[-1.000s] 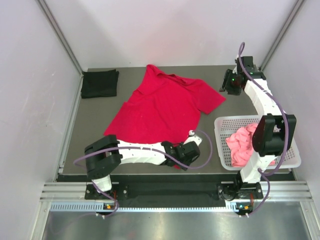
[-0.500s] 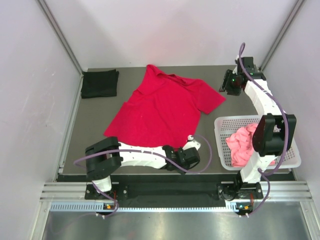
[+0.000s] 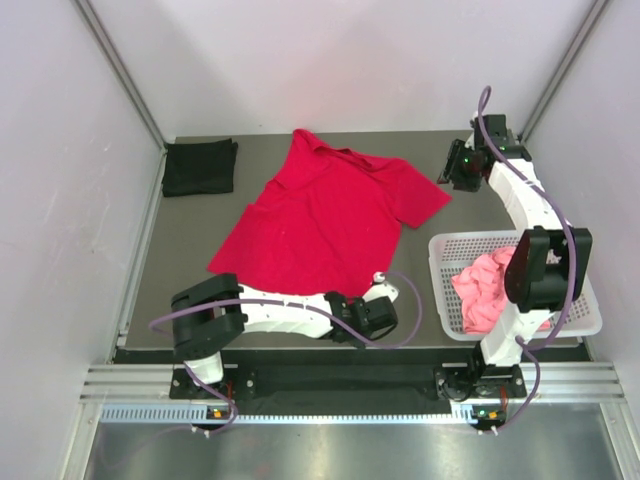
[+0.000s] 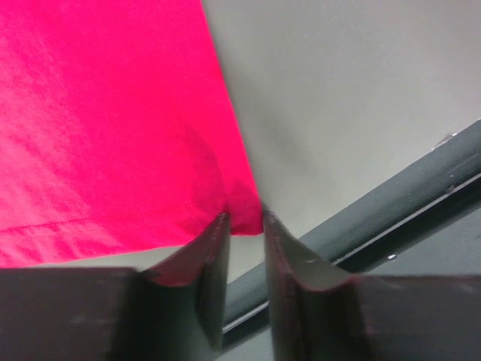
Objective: Fold and stack the t-shirts
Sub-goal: Flatten the tshirt out
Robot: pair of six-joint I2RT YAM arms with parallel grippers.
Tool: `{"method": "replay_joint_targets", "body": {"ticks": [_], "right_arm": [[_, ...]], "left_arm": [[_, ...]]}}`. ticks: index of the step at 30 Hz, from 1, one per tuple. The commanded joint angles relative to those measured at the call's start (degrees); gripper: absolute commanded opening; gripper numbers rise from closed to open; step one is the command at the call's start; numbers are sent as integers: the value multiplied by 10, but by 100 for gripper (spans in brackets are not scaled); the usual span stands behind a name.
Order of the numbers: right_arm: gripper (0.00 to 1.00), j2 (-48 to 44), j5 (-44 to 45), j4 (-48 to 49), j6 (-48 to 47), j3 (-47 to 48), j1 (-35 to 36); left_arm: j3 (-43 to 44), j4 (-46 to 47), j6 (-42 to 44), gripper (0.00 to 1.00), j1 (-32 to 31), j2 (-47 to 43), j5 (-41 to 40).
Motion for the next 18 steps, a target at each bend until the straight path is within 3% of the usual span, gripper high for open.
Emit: {"method": "replay_joint_targets", "body": {"ticks": [1,2,3,4,11,18], "right_arm": [[48,15,7,20,5,16,-8],[48,20,10,19,7,20,-7],[48,29,14,21,10,27,-8],[48,34,14,23,13,29,-8],[48,96,36,59,45,63,-29],[48,210,81,26,33,167,-50]], "left_arm": [[-1,4,25,17,2,10,-11],[-1,6,28,13,4,5,-11],[-3,6,33,2,5,-3,-16],[-3,6,36,0,6,-3,-16],[-34,6,53,0,25,-95,-53],[-83,36,100,0,77,-186,17]]}}
